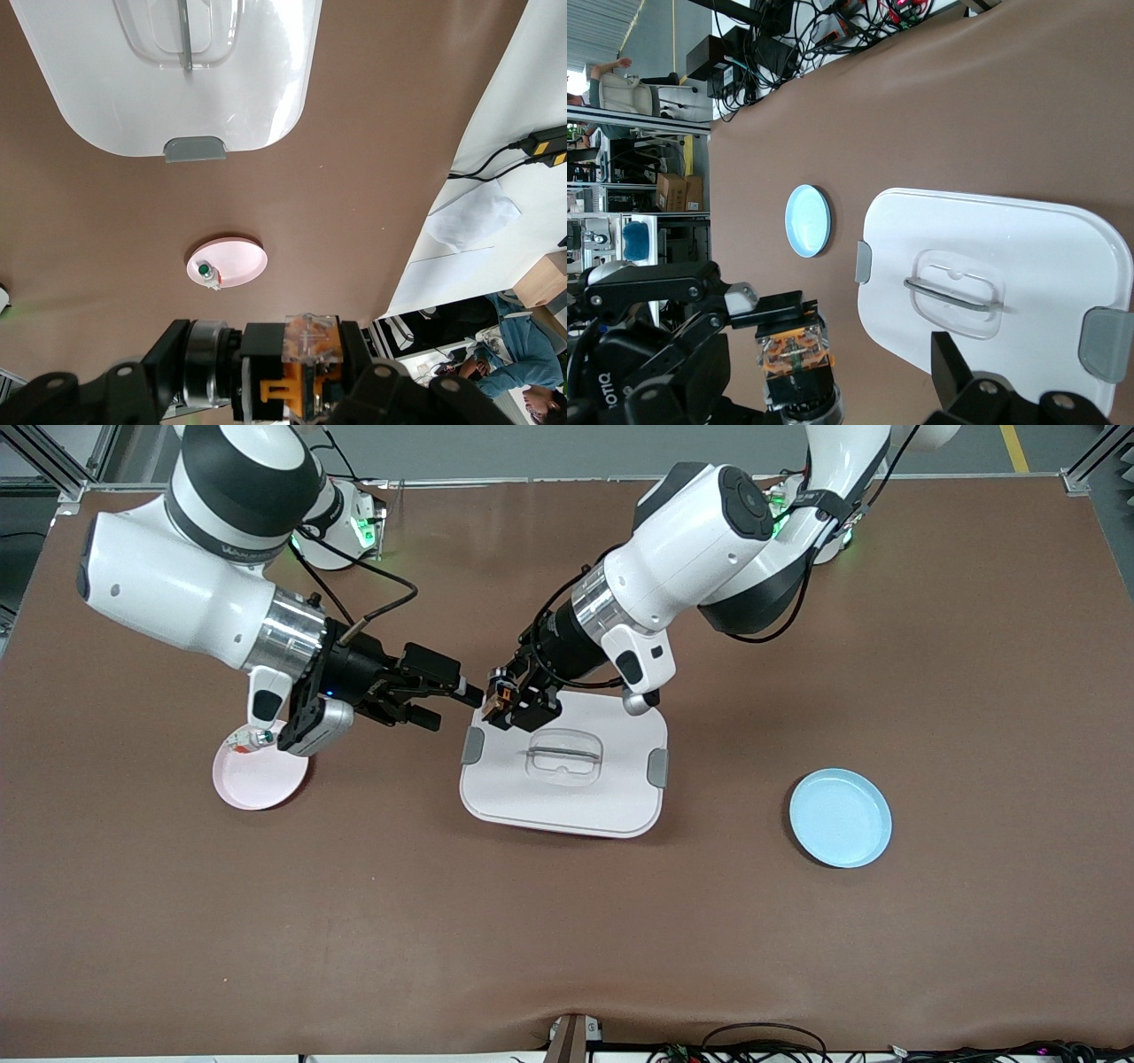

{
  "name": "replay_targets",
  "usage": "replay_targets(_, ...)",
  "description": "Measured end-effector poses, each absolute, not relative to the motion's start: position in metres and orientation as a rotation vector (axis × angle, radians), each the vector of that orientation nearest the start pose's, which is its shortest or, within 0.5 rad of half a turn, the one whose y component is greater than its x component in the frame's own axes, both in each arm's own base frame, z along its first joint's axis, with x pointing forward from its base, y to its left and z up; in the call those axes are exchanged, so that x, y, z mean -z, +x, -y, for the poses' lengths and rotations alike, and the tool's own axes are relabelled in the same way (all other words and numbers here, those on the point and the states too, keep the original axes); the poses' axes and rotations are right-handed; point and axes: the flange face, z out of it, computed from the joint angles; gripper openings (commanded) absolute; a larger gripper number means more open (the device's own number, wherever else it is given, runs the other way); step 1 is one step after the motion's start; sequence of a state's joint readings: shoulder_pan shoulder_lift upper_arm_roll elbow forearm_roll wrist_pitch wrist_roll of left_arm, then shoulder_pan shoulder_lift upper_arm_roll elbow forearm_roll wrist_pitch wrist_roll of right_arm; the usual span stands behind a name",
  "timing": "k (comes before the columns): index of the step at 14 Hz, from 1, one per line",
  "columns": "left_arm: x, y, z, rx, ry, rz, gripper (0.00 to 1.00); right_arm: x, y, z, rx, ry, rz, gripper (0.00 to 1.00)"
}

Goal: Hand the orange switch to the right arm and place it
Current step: 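Close the right gripper on the switch beside the left gripper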

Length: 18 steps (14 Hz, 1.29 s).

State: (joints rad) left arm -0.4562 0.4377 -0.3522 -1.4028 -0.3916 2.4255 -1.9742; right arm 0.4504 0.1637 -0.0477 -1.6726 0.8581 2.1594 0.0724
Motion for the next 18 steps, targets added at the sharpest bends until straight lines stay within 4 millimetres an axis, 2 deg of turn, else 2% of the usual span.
replay_targets(4,-0.537,0.539,0.491,0.456,1.813,-1.626,0.25,-0.548,0.579,-0.291,0.151,-2.314,-0.053,1.00)
replay_targets(9,-0.537,0.539,0.491,0.456,1.813,-1.626,0.25,-0.526,0.567,-0.310,0.147,-2.332,-0.057,1.00)
replay_targets(18,-0.538,0.539,0.491,0.456,1.812,-1.625,0.25,-0.525,0.565,-0.313,0.137,-2.330,-0.078,1.00)
